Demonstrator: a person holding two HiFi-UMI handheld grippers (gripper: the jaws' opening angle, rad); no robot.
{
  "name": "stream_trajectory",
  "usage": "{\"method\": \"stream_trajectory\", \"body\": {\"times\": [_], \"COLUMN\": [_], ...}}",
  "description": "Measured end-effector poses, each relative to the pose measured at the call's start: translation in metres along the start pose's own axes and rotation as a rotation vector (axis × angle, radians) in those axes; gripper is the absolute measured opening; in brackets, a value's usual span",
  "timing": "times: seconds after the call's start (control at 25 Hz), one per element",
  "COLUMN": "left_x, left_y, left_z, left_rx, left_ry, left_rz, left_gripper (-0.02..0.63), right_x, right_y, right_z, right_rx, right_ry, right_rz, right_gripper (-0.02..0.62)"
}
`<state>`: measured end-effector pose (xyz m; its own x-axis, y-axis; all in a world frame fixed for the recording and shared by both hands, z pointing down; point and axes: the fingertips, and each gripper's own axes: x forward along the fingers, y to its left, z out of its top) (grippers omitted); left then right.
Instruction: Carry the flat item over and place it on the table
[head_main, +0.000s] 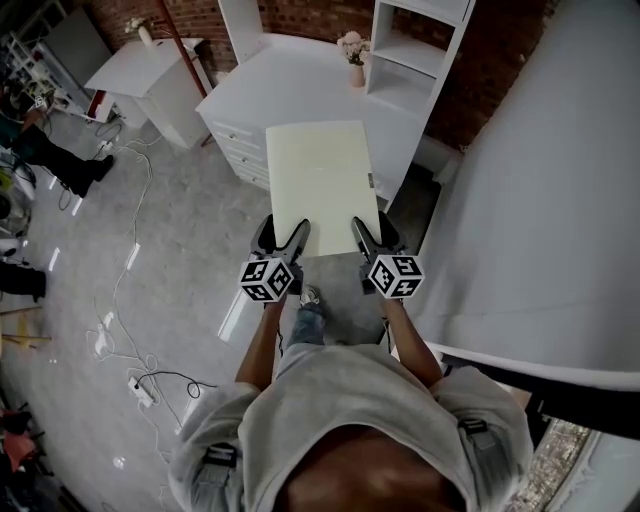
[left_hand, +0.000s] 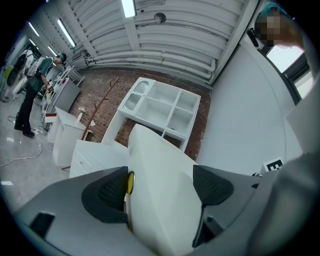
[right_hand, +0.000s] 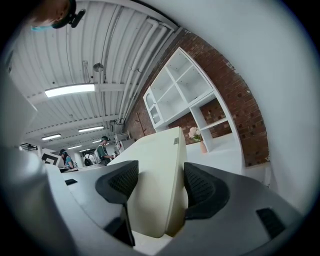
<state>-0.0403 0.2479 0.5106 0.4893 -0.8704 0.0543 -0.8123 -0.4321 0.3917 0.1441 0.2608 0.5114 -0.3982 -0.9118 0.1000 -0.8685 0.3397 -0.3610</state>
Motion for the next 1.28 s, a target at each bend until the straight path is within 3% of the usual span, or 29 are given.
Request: {"method": "stream_trajectory", "body": {"times": [0.68,1.28], "left_x": [0.122,0.185], "left_y": [0.102,0.167], "left_z": [0.063,0.107], "left_rx": [-0.016,0.004], "left_ry": [-0.004,-0.021], "left_rz": [-0.031,-0.087], "left_gripper": [0.405,0.403], "right_x": [0.162,0.252], "right_y": [-0.012,-0.004], "right_z": [0.038,0.059], "right_rx": [-0.02,-0.043], "right_ry": [-0.009,-0.06], "right_rz": [-0.027,-0.064], "right_gripper": [0.299,0.297]}}
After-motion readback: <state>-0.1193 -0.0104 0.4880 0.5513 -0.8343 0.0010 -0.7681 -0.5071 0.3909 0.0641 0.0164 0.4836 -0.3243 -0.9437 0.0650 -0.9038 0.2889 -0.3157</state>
